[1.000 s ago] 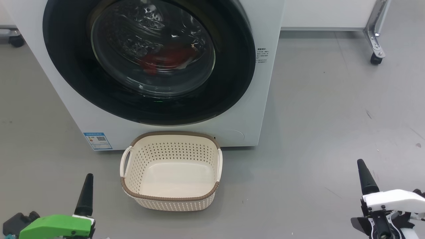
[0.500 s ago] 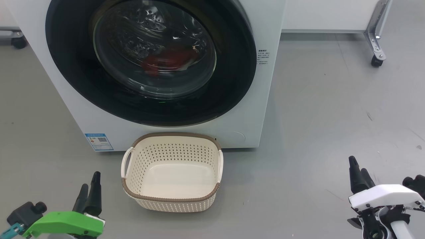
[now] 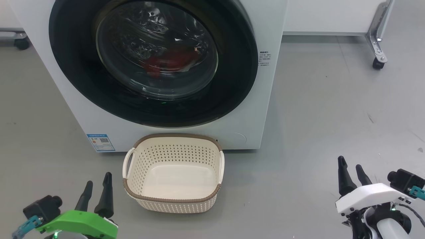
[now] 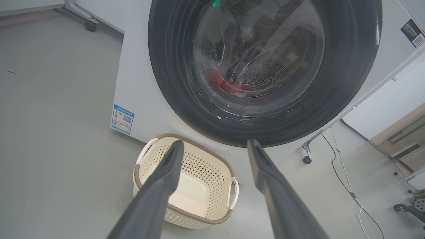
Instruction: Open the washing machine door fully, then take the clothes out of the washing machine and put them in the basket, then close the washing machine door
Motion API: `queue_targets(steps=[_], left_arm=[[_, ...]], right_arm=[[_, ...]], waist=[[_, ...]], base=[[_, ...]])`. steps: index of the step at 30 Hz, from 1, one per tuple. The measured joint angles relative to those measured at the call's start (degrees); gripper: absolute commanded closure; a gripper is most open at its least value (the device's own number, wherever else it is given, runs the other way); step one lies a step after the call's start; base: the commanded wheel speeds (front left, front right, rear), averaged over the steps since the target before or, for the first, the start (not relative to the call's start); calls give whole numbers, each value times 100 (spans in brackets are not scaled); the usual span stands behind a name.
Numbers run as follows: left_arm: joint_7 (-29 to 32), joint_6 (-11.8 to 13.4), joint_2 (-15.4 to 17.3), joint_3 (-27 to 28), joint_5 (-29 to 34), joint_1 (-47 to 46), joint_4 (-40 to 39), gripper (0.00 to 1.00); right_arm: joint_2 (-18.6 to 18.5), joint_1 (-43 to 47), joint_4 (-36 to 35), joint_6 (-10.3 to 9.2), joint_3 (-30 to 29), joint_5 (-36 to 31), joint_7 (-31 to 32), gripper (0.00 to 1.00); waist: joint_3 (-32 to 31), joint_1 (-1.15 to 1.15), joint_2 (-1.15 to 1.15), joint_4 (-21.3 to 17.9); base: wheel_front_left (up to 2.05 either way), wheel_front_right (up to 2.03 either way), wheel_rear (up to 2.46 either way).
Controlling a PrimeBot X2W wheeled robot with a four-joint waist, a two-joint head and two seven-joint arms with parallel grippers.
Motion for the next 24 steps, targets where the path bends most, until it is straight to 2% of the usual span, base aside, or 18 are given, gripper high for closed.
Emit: queue_targets(steps=[24], left_arm=[[-376,291,141,-576,1567,2,-141,0]], right_arm=[[-100,-2,22,-327,579,-1518,-374,0]], waist=[[-17,0,0,10]], base=[[0,0,0]])
